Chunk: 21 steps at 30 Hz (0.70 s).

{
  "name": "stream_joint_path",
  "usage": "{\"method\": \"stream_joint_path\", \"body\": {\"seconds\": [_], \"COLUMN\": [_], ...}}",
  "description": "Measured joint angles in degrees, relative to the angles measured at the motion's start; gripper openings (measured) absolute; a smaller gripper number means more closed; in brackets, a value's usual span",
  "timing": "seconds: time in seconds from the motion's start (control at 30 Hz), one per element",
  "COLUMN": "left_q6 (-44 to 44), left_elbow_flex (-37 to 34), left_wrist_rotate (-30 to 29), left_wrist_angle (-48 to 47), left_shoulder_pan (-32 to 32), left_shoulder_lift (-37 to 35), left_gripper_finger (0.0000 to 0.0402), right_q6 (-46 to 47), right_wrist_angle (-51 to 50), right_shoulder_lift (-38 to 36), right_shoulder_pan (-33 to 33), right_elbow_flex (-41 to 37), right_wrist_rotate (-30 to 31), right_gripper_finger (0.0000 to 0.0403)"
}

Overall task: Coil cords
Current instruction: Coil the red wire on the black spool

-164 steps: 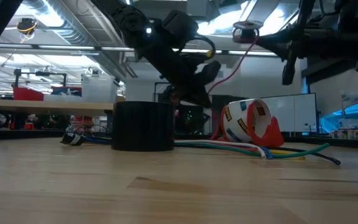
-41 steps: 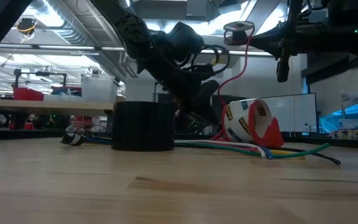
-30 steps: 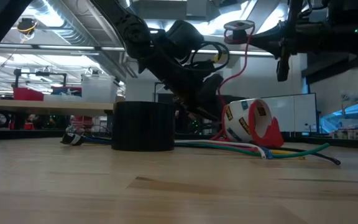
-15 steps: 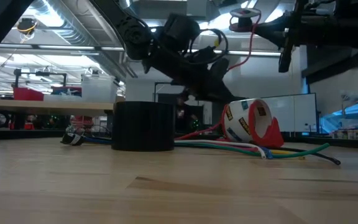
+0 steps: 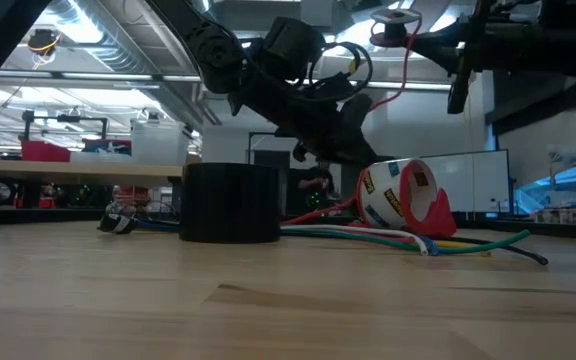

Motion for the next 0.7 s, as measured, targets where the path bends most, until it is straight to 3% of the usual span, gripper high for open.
{"method": "stream_joint_path", "body": {"seconds": [0.2, 0.43, 0.7], "left_q6": [-0.2, -0.2, -0.3], "left_elbow_flex": [0.0, 0.0, 0.0], "left_wrist_rotate": [-0.3, -0.4, -6.2], "left_wrist_angle": [0.0, -0.5, -9.1], "left_shoulder_pan": [0.5, 0.4, 1.1], "left_shoulder_lift": [0.0, 0.0, -1.3], "left_gripper_finger": [0.0008, 0.0004, 0.0003], "right_q6": [0.0, 0.1, 1.5], "right_wrist_angle": [0.3, 0.7, -2.3], "right_shoulder_lift": [0.0, 0.0, -0.1], "right_shoulder_pan": [0.0, 0.0, 0.0], "right_elbow_flex": [0.0, 0.0, 0.0], "right_wrist_rotate": [0.0, 0.0, 0.0], "right_gripper_finger": [0.0003, 0.0003, 0.0003]}}
